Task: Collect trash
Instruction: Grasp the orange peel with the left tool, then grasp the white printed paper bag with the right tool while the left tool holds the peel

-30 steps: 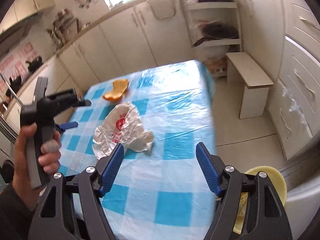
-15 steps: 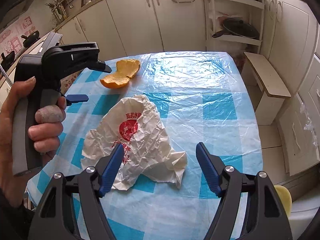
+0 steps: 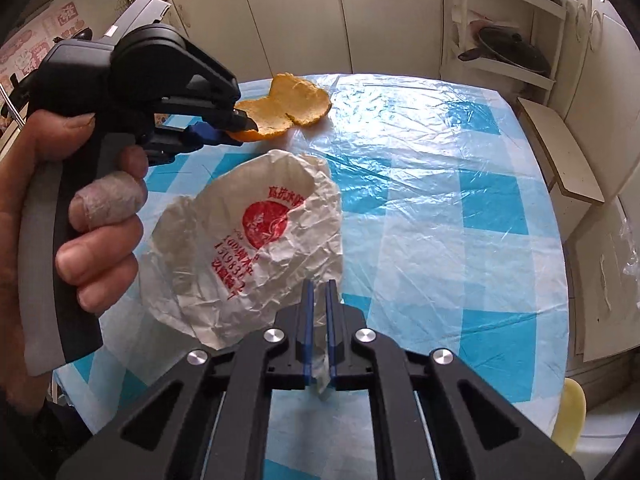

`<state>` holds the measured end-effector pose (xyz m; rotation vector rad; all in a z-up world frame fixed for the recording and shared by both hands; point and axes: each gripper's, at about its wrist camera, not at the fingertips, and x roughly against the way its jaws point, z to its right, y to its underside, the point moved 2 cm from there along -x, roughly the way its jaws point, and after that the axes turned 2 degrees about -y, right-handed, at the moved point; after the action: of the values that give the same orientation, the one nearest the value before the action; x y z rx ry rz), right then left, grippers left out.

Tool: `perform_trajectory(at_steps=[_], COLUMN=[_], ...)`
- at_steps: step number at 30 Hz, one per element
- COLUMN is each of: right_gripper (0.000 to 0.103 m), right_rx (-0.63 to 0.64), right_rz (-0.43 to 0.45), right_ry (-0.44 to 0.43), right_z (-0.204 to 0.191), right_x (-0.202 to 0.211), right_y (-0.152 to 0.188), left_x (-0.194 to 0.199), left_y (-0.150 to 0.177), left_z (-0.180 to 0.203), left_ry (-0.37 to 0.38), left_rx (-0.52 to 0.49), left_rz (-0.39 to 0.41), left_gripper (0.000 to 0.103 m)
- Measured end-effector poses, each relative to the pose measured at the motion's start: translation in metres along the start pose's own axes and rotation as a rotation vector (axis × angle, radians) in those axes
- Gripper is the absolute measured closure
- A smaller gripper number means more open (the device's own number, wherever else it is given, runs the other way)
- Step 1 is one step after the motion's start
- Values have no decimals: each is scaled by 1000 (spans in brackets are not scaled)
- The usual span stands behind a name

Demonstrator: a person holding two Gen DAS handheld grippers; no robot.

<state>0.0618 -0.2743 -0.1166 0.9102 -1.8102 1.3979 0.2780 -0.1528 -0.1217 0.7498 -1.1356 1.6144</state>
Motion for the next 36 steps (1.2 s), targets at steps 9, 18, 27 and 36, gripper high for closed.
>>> perform_trajectory(at_steps=[9,18,27,36], right_gripper=[101,6,84,86], right_rx=[-50,-115,-57,-53], right_rz=[66,160,51,179], right_ry=[-41,-21,-31,40], right_z=[6,-10,-23,15], right_x=[40,22,-23,68], right_y=[10,-6,-8,10], left_x=[74,110,135,151], left_y=[24,40,35,71], left_z=[-27,-52,-59,6], left_ry=[65,46,93,158], left_rx=[-31,-70,-101,-263], left_rz=[80,117,135,168], left_gripper=[93,93,93,93])
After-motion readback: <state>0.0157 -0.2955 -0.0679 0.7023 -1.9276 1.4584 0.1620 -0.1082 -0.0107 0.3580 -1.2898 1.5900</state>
